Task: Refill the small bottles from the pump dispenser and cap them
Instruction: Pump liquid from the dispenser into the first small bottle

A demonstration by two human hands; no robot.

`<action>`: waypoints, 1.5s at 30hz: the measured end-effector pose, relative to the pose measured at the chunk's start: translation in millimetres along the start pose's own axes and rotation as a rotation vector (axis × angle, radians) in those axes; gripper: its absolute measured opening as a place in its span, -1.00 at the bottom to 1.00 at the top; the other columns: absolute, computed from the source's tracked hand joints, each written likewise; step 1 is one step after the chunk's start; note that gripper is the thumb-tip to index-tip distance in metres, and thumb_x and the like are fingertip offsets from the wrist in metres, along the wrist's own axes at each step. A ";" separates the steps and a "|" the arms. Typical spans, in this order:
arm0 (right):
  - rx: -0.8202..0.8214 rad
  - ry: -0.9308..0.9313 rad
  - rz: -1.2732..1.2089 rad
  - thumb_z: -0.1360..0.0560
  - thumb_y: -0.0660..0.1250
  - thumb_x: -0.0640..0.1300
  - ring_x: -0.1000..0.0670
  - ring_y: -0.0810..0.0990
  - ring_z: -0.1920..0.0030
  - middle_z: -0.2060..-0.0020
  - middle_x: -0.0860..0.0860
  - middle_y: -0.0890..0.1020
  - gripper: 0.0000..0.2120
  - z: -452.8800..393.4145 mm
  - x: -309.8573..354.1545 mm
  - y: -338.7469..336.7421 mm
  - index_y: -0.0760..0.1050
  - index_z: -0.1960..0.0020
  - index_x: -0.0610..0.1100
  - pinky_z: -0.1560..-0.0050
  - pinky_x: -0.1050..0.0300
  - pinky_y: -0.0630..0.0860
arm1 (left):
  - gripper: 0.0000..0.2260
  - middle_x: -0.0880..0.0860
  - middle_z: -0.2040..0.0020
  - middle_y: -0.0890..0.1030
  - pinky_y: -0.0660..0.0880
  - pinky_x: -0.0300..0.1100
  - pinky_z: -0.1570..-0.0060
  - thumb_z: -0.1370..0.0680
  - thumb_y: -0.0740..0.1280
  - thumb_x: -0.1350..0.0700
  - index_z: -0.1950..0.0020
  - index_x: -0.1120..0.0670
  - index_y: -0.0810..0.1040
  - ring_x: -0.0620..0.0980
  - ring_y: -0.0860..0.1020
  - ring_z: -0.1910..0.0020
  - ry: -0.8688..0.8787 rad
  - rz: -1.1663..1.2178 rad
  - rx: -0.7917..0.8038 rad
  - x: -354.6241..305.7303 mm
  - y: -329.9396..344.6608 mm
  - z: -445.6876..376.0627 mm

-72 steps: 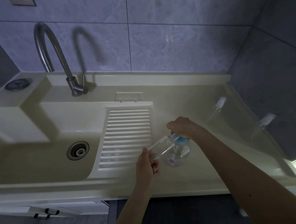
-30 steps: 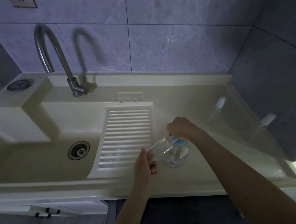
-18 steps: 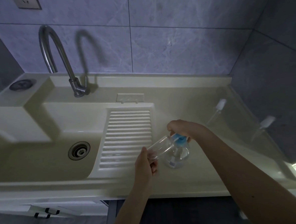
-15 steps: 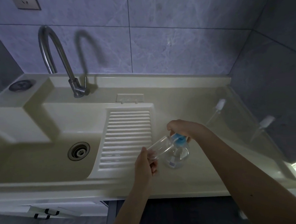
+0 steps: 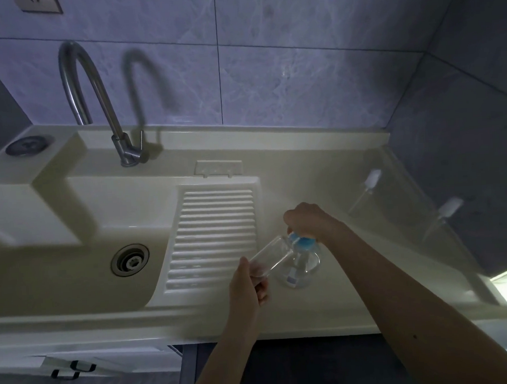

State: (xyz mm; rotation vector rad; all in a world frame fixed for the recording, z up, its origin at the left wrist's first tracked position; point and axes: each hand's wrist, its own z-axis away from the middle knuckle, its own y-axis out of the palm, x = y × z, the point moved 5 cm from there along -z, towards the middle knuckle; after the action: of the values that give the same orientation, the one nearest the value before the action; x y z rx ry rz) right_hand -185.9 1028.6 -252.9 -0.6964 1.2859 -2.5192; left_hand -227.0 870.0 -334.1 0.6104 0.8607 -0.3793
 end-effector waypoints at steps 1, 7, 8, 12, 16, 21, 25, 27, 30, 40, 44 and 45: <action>0.038 0.026 -0.047 -0.54 0.17 -0.22 -0.09 0.49 0.07 -0.19 -0.21 0.51 -0.73 -0.1 -0.5 -1.0 0.45 -0.13 -0.39 0.15 0.15 0.42 | -0.62 0.03 0.49 0.37 0.16 -0.26 0.53 -0.66 0.02 0.00 0.11 0.18 0.51 -0.12 0.23 0.58 0.003 -0.001 0.003 -1.4 0.4 -0.5; 0.243 0.148 -0.264 -0.58 0.11 0.06 -0.18 0.41 -0.29 -0.31 -0.12 0.45 -0.50 11.3 -0.3 -7.9 0.36 -0.36 -0.28 -0.14 0.02 0.31 | -0.61 0.04 0.48 0.38 0.18 -0.26 0.52 -0.66 0.01 -0.01 0.14 0.19 0.48 -0.12 0.25 0.58 0.014 -0.026 0.019 -4.0 1.0 -3.3; 0.238 0.152 -0.262 -0.59 0.10 0.08 -0.18 0.40 -0.30 -0.32 -0.13 0.44 -0.48 10.0 0.4 -8.5 0.36 -0.37 -0.29 -0.16 0.01 0.32 | -0.61 0.04 0.48 0.38 0.17 -0.27 0.52 -0.66 0.01 -0.01 0.14 0.19 0.47 -0.12 0.25 0.59 0.016 -0.024 0.024 -3.9 1.6 -3.6; 0.091 0.097 -0.249 -0.54 0.13 -0.02 -0.12 0.51 0.00 -0.24 -0.17 0.55 -0.56 -4.4 1.4 -6.1 0.46 -0.25 -0.31 0.11 0.11 0.41 | -0.61 0.04 0.49 0.38 0.17 -0.27 0.53 -0.66 0.02 -0.02 0.14 0.18 0.49 -0.13 0.24 0.60 0.022 -0.008 0.029 -3.8 3.0 -3.7; -0.007 0.074 -0.255 -0.48 0.13 -0.13 -0.07 0.49 0.13 -0.09 -0.15 0.62 -0.63 -11.1 -3.6 -1.9 0.55 -0.10 -0.33 0.11 0.12 0.41 | -0.62 0.04 0.48 0.37 0.16 -0.29 0.55 -0.66 0.02 -0.01 0.13 0.19 0.48 -0.13 0.24 0.60 0.011 0.000 0.018 -1.1 2.2 -5.5; -0.116 0.110 -0.264 -0.28 0.15 -0.07 -0.07 0.59 0.20 0.14 -0.09 0.67 -0.64 -7.5 -11.2 0.5 0.64 0.13 -0.20 0.21 0.18 0.44 | -0.62 0.00 0.53 0.39 0.16 -0.31 0.57 -0.66 0.03 -0.02 0.06 0.21 0.50 -0.13 0.24 0.61 0.003 -0.002 -0.001 5.0 -1.2 -9.4; -0.069 0.093 -0.211 -0.39 0.15 -0.10 -0.06 0.54 0.19 0.02 -0.13 0.64 -0.68 -9.0 -7.6 -1.0 0.58 0.06 -0.24 0.23 0.19 0.40 | -0.62 0.03 0.51 0.38 0.18 -0.31 0.57 -0.66 0.02 0.00 0.07 0.23 0.48 -0.12 0.25 0.61 0.006 -0.024 -0.009 2.1 -0.5 -8.1; -0.009 0.098 -0.232 -0.47 0.15 -0.12 -0.06 0.50 0.18 -0.07 -0.16 0.61 -0.66 -9.0 -5.1 -2.9 0.55 -0.09 -0.29 0.22 0.16 0.40 | -0.62 0.02 0.51 0.39 0.19 -0.33 0.58 -0.66 0.02 0.00 0.05 0.23 0.50 -0.12 0.25 0.61 0.012 -0.020 -0.007 -0.4 -0.9 -8.2; 0.088 0.091 -0.252 -0.54 0.13 -0.11 -0.04 0.48 0.19 -0.14 -0.18 0.55 -0.65 -7.8 -0.9 -5.4 0.45 -0.23 -0.28 0.24 0.13 0.40 | -0.61 0.02 0.50 0.39 0.19 -0.30 0.57 -0.66 0.01 0.00 0.00 0.23 0.51 -0.13 0.25 0.61 0.036 -0.029 0.013 -3.5 -1.4 -9.6; -0.118 0.113 -0.346 -0.39 0.15 -0.10 -0.09 0.57 0.20 0.10 -0.13 0.67 -0.67 -11.1 -10.7 0.9 0.60 0.10 -0.28 0.27 0.19 0.40 | -0.61 0.03 0.48 0.36 0.19 -0.32 0.60 -0.66 0.03 -0.02 0.01 0.25 0.48 -0.16 0.24 0.63 0.007 -0.042 -0.016 -0.1 -2.0 -7.2; -0.145 0.099 -0.331 -0.36 0.17 -0.12 -0.05 0.55 0.28 0.17 -0.11 0.67 -0.75 -11.0 -9.6 0.6 0.55 0.25 -0.24 0.37 0.21 0.35 | -0.61 0.05 0.45 0.35 0.19 -0.32 0.62 -0.65 0.03 -0.04 0.01 0.24 0.48 -0.17 0.21 0.64 -0.008 -0.048 -0.019 1.9 -3.9 -7.9; -0.138 0.095 -0.321 -0.36 0.16 -0.13 -0.03 0.52 0.32 0.18 -0.10 0.66 -0.78 -10.5 -8.8 0.2 0.52 0.29 -0.23 0.38 0.21 0.33 | -0.62 0.04 0.45 0.36 0.19 -0.32 0.61 -0.65 0.04 -0.04 0.01 0.23 0.48 -0.16 0.21 0.64 -0.012 -0.050 -0.025 2.3 -4.2 -8.5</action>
State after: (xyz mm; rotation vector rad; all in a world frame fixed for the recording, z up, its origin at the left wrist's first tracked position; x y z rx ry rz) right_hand -183.7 1039.3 -261.0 -0.8867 1.4981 -2.7631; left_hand -232.8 872.0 -341.7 0.5639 0.8696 -0.4168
